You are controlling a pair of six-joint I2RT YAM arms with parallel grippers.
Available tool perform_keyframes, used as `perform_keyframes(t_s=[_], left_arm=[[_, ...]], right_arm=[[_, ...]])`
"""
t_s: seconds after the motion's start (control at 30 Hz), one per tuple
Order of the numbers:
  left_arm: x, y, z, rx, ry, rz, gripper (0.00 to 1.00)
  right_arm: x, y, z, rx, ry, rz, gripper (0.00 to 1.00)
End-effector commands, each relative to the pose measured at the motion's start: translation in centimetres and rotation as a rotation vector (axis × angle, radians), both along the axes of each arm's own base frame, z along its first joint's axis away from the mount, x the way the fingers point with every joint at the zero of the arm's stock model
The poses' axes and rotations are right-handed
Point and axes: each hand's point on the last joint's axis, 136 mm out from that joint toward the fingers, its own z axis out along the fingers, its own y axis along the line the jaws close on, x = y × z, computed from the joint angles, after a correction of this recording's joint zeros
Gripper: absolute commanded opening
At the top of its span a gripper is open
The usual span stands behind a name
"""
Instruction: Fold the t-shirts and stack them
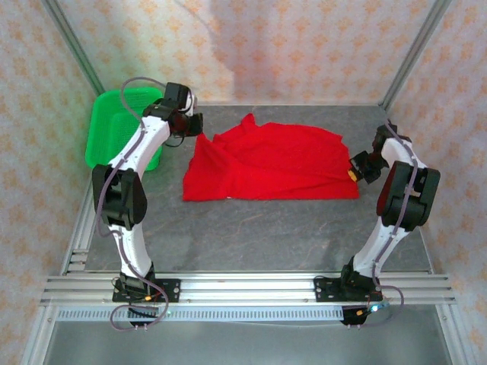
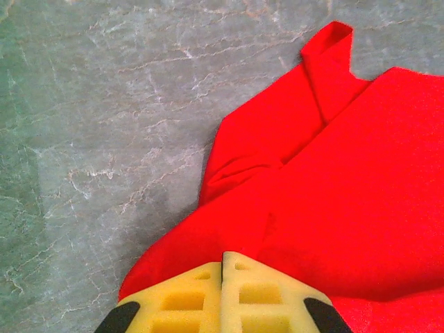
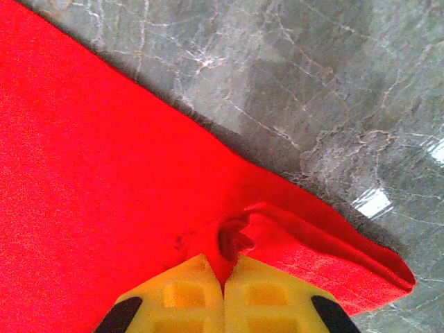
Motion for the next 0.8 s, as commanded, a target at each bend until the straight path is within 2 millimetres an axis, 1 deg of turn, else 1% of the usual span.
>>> perform_keyframes(t_s=[0.0, 0.07, 0.2, 0.4, 0.5, 0.53, 0.6, 0.63, 0.7, 0.73, 0.77], left_arm=[[0.9, 0.7, 3.0, -0.011, -0.076, 0.021, 0.00], [1.4, 0.6, 1.6, -0.008, -0.051, 0.022, 0.00], [2.3, 0.6, 0.9, -0.001, -0.042, 0.025, 0.00], [3.6, 0.8, -1.0, 0.019, -0.012, 0.036, 0.00], [4.0, 1.3, -2.2, 0.037, 0.005, 0.061, 0.00], [4.2, 1.4, -2.6, 0.039, 0.009, 0.074, 0.03], [4.7, 1.7, -2.6, 0.029, 0.006, 0.102, 0.24], [5.1, 1.7, -2.1, 0.003, -0.007, 0.117, 0.32], [5.7, 1.6, -0.3, -0.047, -0.045, 0.139, 0.49], [5.7, 1.4, 0.9, -0.068, -0.063, 0.150, 0.59], [5.6, 1.4, 1.8, -0.082, -0.070, 0.164, 0.64]], right_arm=[[0.7, -0.2, 1.3, -0.008, -0.020, -0.015, 0.07], [1.0, -0.1, 1.1, -0.009, -0.020, -0.012, 0.07], [1.8, -0.3, 0.4, -0.012, -0.010, -0.011, 0.08], [3.0, -0.7, -0.9, -0.008, 0.007, -0.013, 0.10], [4.0, -0.6, -1.5, 0.007, 0.001, -0.012, 0.18], [4.4, -0.6, -1.6, 0.013, -0.006, -0.014, 0.23], [5.6, -0.8, -1.0, 0.011, -0.048, -0.012, 0.32], [6.2, -0.9, -0.2, 0.005, -0.079, -0.011, 0.35], [7.0, -1.2, 2.0, -0.019, -0.147, 0.003, 0.45], [6.9, -1.3, 3.1, -0.039, -0.171, 0.019, 0.51], [6.6, -1.3, 4.0, -0.055, -0.185, 0.031, 0.55]])
